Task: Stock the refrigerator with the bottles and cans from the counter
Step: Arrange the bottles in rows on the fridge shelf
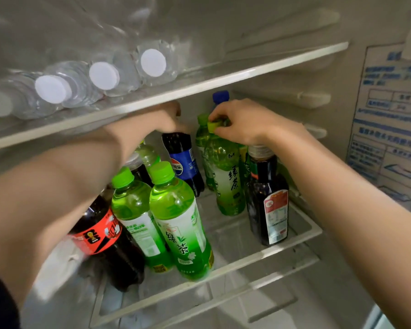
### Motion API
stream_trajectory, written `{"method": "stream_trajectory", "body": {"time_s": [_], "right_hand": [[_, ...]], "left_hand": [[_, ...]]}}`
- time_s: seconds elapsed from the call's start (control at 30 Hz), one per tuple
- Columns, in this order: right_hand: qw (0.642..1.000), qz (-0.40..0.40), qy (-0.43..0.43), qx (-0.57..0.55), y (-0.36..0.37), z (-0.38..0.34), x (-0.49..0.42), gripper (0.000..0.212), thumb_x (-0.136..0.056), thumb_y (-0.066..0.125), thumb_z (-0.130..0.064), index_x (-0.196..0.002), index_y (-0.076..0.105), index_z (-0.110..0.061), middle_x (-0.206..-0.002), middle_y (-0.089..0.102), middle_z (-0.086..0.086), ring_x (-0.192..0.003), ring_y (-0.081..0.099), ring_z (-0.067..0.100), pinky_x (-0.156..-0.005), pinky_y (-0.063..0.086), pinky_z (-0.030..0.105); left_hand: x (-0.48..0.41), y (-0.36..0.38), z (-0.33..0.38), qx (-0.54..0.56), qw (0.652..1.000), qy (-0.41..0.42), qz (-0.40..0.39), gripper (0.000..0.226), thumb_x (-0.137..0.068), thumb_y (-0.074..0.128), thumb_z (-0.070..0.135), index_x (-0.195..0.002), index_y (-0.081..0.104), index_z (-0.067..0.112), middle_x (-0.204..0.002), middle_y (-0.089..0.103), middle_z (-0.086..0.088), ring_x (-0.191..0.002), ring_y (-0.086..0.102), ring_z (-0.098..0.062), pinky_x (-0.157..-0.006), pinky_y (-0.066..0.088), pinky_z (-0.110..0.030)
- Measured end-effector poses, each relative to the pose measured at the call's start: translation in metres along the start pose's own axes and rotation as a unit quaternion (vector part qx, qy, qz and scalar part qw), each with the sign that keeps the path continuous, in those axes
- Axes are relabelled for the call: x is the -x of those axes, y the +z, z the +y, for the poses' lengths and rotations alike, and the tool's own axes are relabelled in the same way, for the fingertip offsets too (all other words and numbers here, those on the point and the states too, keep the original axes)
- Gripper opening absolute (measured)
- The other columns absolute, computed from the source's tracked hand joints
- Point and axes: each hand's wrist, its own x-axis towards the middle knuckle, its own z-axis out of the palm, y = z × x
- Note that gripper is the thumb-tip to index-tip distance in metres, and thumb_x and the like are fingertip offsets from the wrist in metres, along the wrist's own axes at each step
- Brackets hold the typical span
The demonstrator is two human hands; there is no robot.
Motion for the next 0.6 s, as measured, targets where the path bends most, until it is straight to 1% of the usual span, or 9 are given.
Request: {"method": "stream_trajectory", "body": {"time_s": [0.03,0.07,0.1,0.17,0.23,0.37,0.4,0.5,0.6], "right_hand": [[1.000,-0.001,0.000,-0.002,0.000,0.000,0.000,0.037,-0.092,0.053,-0.031,-0.128,0.054,-0.023,-0.123,0.059,0.003,-0.107,0.055,0.021,-0.080,0.041,0.025],[1.000,-0.002,0.000,-0.003,0.000,0.000,0.000,0.037,-0.092,0.053,-0.030,-0.128,0.054,-0.023,-0.123,0.059,0.004,-0.107,0.055,0.021,-0.081,0.042,0.026],[1.000,-0.004,0.000,-0.003,0.000,0.000,0.001,0.037,-0.092,0.053,-0.030,-0.128,0.054,-0.023,-0.122,0.059,0.004,-0.106,0.055,0.021,-0.082,0.043,0.027],[1.000,-0.004,0.002,-0.003,-0.001,0.000,0.001,0.038,-0.091,0.052,-0.030,-0.129,0.053,-0.024,-0.122,0.059,0.003,-0.107,0.055,0.021,-0.081,0.042,0.027],[1.000,0.000,0.002,-0.008,-0.001,0.000,0.002,0.037,-0.091,0.052,-0.030,-0.127,0.054,-0.025,-0.121,0.059,0.003,-0.107,0.055,0.021,-0.081,0.043,0.027],[1.000,-0.006,0.003,-0.013,-0.001,0.001,0.002,0.035,-0.092,0.052,-0.031,-0.127,0.054,-0.026,-0.121,0.059,0.003,-0.107,0.055,0.021,-0.083,0.046,0.030],[1.000,-0.006,0.003,-0.014,-0.001,0.001,0.002,0.036,-0.092,0.052,-0.031,-0.127,0.053,-0.026,-0.121,0.059,0.003,-0.107,0.055,0.021,-0.083,0.046,0.030],[1.000,-0.008,-0.001,-0.014,-0.001,0.002,0.001,0.036,-0.092,0.052,-0.030,-0.127,0.053,-0.026,-0.121,0.059,0.003,-0.106,0.055,0.021,-0.081,0.046,0.029],[1.000,-0.008,-0.001,-0.017,0.001,0.003,0.000,0.036,-0.092,0.053,-0.029,-0.128,0.053,-0.026,-0.121,0.059,0.002,-0.104,0.055,0.020,-0.080,0.045,0.028]], "left_hand": [[-0.001,-0.003,-0.002,0.029,0.999,0.010,-0.025,0.076,-0.078,0.073,0.040,-0.136,0.038,0.004,-0.121,0.056,-0.018,-0.101,0.057,-0.033,-0.074,0.046,-0.033],[0.000,-0.004,-0.004,0.044,0.998,0.024,-0.043,0.086,-0.074,0.078,0.035,-0.140,0.033,0.005,-0.122,0.056,-0.017,-0.104,0.057,-0.032,-0.075,0.046,-0.033],[0.000,-0.004,-0.005,0.048,0.997,0.038,-0.050,0.088,-0.071,0.081,0.029,-0.140,0.032,0.005,-0.125,0.055,-0.017,-0.103,0.057,-0.031,-0.075,0.045,-0.031],[0.000,-0.002,-0.010,0.038,0.998,0.045,-0.036,0.079,-0.071,0.081,0.024,-0.136,0.039,0.006,-0.127,0.055,-0.016,-0.098,0.054,-0.026,-0.072,0.039,-0.028],[0.000,0.001,-0.012,0.024,0.999,0.021,-0.011,0.073,-0.074,0.078,0.032,-0.133,0.044,0.005,-0.124,0.055,-0.016,-0.098,0.053,-0.028,-0.071,0.037,-0.028],[-0.002,0.008,-0.012,0.054,0.997,-0.044,0.019,0.062,-0.078,0.074,0.037,-0.124,0.049,0.005,-0.102,0.050,-0.012,-0.085,0.046,-0.025,-0.066,0.038,-0.033],[-0.003,0.008,-0.012,0.054,0.997,-0.045,0.026,0.061,-0.078,0.074,0.037,-0.123,0.049,0.005,-0.103,0.051,-0.013,-0.084,0.046,-0.025,-0.065,0.037,-0.033],[-0.005,0.006,-0.011,0.051,0.998,-0.040,0.025,0.066,-0.079,0.072,0.040,-0.127,0.047,0.002,-0.120,0.054,-0.019,-0.087,0.048,-0.027,-0.065,0.035,-0.031],[-0.007,0.007,-0.010,0.060,0.997,-0.034,0.029,0.069,-0.079,0.073,0.038,-0.131,0.044,0.001,-0.128,0.051,-0.020,-0.104,0.054,-0.033,-0.068,0.036,-0.030]]}}
